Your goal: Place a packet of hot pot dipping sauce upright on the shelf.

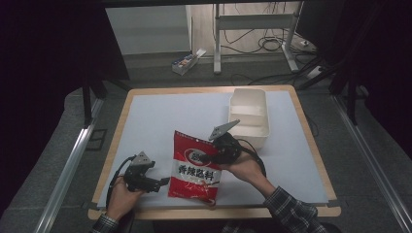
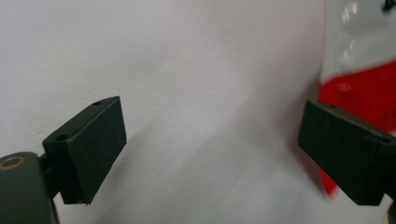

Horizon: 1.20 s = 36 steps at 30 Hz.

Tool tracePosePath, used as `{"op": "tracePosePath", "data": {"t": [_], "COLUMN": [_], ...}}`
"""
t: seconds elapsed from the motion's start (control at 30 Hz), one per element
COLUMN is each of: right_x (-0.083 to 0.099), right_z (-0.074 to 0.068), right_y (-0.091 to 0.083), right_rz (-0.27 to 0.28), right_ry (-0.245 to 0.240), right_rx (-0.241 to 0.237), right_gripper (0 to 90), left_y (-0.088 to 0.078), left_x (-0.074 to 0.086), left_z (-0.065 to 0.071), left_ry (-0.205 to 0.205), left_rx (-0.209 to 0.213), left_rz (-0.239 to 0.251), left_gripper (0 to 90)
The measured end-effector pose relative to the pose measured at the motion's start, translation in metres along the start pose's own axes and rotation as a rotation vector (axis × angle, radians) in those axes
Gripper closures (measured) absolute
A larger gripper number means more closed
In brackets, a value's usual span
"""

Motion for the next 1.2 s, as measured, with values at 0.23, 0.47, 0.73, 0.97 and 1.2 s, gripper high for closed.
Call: {"op": "tracePosePath", "data": {"t": [0.23,0.47,0.73,0.97,1.2], "right_x": [-0.018,-0.033,-0.047,-0.058,-0.073], "right_z": [-0.002,0.000,0.015,0.027,0.038], "right_y": [-0.019,-0.029,-0.039,-0.041,-0.043], "right_rz": [0.029,0.033,0.053,0.089,0.115], "right_ry": [-0.021,-0.058,-0.044,-0.032,-0.029], "right_rx": [0.022,0.087,0.143,0.164,0.190], "right_gripper": [89.1,89.1,89.1,89.1,89.1], "left_y": [-0.001,-0.001,0.000,0.000,0.001], "left_x": [0.000,0.000,-0.001,-0.001,-0.001], "left_z": [0.000,0.000,0.000,0.001,0.001], "left_ry": [0.003,0.011,0.016,0.022,0.026], "left_rx": [0.004,0.001,0.004,0.008,0.011], "left_rz": [0.010,0.008,0.004,0.000,-0.001], "left_gripper": [7.0,7.2,7.3,7.3,7.4]}}
Point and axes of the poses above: each handheld gripper's, and its own axes: y roughly forward along the jaws, x roughly out of its underside, z roughly to its right, the point moved 2 cm from there along y, roughly forward along the jaws, and after that the axes turned 4 degrees about -x, right-handed, at the moved point
